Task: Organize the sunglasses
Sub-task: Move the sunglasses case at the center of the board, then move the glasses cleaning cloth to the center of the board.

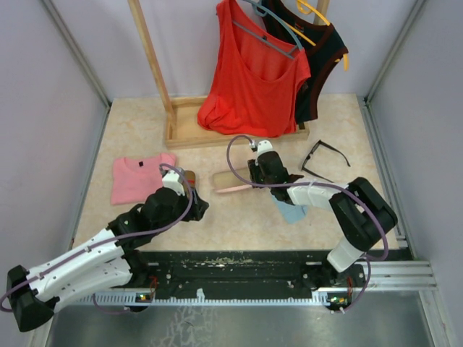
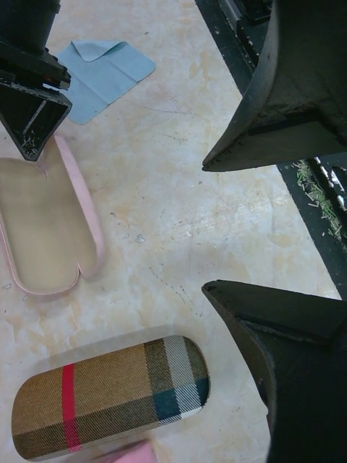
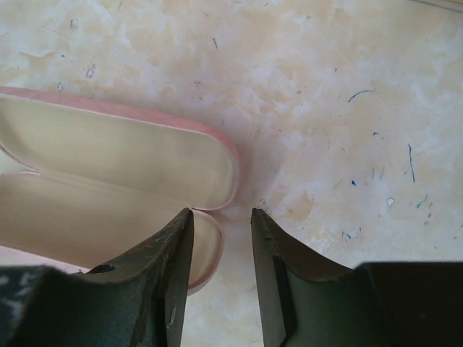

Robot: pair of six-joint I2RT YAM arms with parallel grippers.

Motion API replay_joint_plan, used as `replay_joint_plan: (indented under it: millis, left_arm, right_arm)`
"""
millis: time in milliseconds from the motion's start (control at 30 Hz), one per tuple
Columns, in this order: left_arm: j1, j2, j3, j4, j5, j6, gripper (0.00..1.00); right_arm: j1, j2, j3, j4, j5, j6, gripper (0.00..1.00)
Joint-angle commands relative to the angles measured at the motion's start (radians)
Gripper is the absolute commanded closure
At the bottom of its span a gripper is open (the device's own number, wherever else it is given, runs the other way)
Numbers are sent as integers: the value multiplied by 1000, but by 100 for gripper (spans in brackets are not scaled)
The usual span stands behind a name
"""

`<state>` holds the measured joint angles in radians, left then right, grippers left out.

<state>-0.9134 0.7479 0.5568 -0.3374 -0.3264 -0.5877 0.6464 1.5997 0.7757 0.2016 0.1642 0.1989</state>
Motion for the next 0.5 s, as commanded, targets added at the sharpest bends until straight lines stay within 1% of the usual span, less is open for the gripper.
replay_joint_plan:
  millis: [0,133,200,267,367,400,467]
  left_arm:
    - [4,-25,-6,-12,-16,-4,32]
    - [5,-40,-8,-13,-23,-5,31]
    - [5,-39,-8,-10,-23,-3,31]
    - [4,-36,-6,-6,-19,-3,31]
    - [5,-31,-5,1,-9,-3,30]
    - [5,-29,-5,6,-6,-3,30]
    - [4,-25,-7,17,3,-2,30]
  right_arm:
    - [-3,-64,49,9,26,-10,60]
    - [-4,-188,14,-58,136,41,58]
    - [-4,-251,-11,-121,191,100,58]
    - [-4,-299,-12,-242,249,174,58]
    - [-3,-323,-4,-471,329,296,58]
    - [-3,-329,-10,-514,341,328,58]
    - [-3,-336,-28,-543,325,371,57]
